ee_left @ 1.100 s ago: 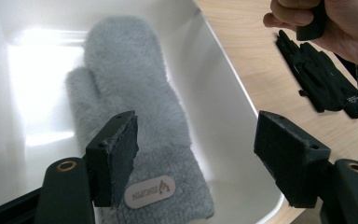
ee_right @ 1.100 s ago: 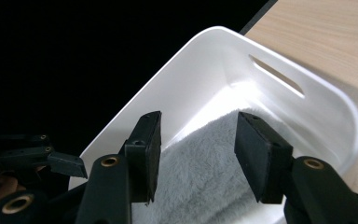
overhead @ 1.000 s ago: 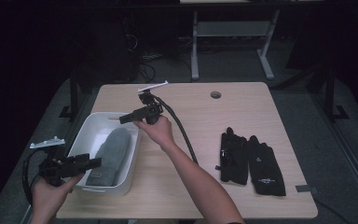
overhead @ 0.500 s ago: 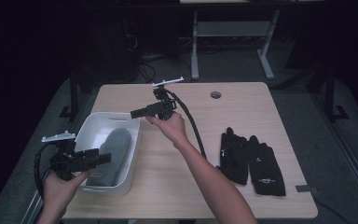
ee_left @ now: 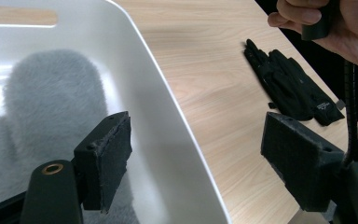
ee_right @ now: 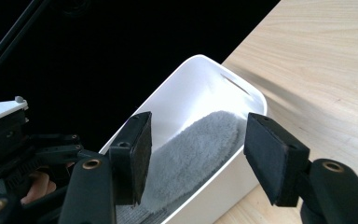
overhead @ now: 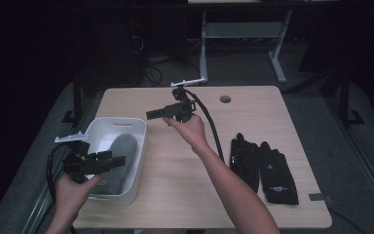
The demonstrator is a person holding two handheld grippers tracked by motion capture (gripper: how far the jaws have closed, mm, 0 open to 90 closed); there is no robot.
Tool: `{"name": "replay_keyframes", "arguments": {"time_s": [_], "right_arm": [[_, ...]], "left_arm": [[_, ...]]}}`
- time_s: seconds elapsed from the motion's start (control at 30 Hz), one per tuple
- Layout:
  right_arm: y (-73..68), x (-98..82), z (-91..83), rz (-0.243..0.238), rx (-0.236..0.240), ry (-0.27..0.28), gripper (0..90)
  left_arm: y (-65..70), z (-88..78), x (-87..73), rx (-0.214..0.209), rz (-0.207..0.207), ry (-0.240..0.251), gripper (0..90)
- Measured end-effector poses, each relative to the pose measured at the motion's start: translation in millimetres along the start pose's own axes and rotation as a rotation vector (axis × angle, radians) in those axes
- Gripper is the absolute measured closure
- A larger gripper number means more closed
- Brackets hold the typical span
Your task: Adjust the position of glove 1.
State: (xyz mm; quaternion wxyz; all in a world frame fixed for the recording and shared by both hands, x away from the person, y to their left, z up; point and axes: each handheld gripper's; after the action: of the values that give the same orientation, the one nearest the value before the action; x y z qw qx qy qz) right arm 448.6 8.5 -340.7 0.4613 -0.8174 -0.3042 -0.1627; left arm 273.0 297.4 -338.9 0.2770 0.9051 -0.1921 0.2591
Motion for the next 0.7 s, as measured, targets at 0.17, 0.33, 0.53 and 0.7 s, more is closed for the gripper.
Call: {"name": "replay_keyframes", "arguments": {"time_s": [0.17,0.33,0.53,0.7], "right_arm": [[1.1,-2.5,-10.0,0.003,-0.005,0.013,40.7],[3.2,-6.0,-18.9,0.012,-0.009,0.022,40.3],[7.6,-11.7,-29.8,0.023,-0.017,0.034,39.7],[11.0,-16.2,-37.3,0.034,-0.022,0.038,39.0]], "left_arm": [[5.8,3.0,4.9,-0.007,0.013,0.002,23.5],[10.9,7.5,8.9,-0.013,0.024,-0.002,23.3],[16.7,13.5,13.1,-0.022,0.033,-0.011,22.9],[21.2,18.0,16.0,-0.025,0.037,-0.013,22.8]]}}
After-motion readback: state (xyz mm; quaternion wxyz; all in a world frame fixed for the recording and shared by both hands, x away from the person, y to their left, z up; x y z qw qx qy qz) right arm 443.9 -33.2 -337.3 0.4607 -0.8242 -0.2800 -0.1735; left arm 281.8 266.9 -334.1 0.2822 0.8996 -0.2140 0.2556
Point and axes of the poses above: each handheld gripper's, and its own axes: z roughly forward along the jaws, x roughly out of its top, y roughly to its right, and after that the axes turned 11 degrees about -y, right-handed
